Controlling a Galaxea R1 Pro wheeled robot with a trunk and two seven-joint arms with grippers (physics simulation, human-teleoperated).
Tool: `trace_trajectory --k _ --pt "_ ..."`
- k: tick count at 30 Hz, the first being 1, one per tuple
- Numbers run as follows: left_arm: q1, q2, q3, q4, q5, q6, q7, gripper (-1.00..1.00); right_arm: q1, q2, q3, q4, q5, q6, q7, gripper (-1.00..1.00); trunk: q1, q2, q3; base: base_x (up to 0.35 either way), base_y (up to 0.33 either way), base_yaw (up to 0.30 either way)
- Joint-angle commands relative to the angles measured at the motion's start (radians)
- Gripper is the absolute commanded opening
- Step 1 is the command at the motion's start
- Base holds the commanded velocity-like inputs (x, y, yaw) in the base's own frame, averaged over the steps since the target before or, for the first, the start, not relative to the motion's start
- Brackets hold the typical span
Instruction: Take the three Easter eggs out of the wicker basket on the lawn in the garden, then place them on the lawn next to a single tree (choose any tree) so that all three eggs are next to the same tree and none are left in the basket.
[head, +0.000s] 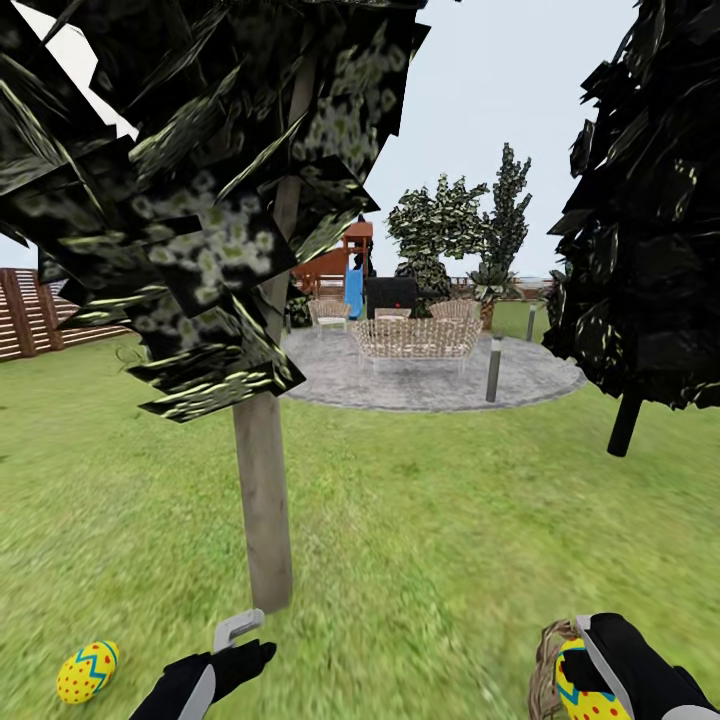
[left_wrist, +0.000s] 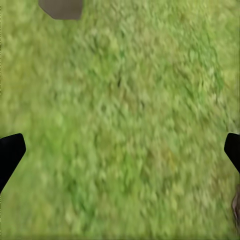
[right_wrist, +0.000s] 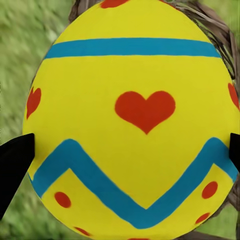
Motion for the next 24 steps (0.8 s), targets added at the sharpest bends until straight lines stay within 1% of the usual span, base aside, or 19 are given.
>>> trace_trajectory --k 1,17,24 --pt "0.0 -0.001 0.008 -0.002 0.004 0.008 -0.004 1.0 0.0 0.0 0.0 -0.001 -0.001 0.005 -0.001 -1.0 -0.004 0.007 0.002 0.0 0.0 0.0" --pt "0.0 0.0 0.008 -0.002 0.004 0.008 -0.004 1.0 0.0 0.0 0.0 -0.001 -0.001 0.005 -0.001 -1.0 -0.065 0.119 0.052 0.0 0.0 0.005" --pt "0.0 -0.001 0.008 -0.002 0.004 0.007 -0.004 1.0 0.0 0.0 0.001 -0.001 0.001 0.005 -0.003 -1.0 -0.092 0.168 0.074 0.0 0.0 0.256"
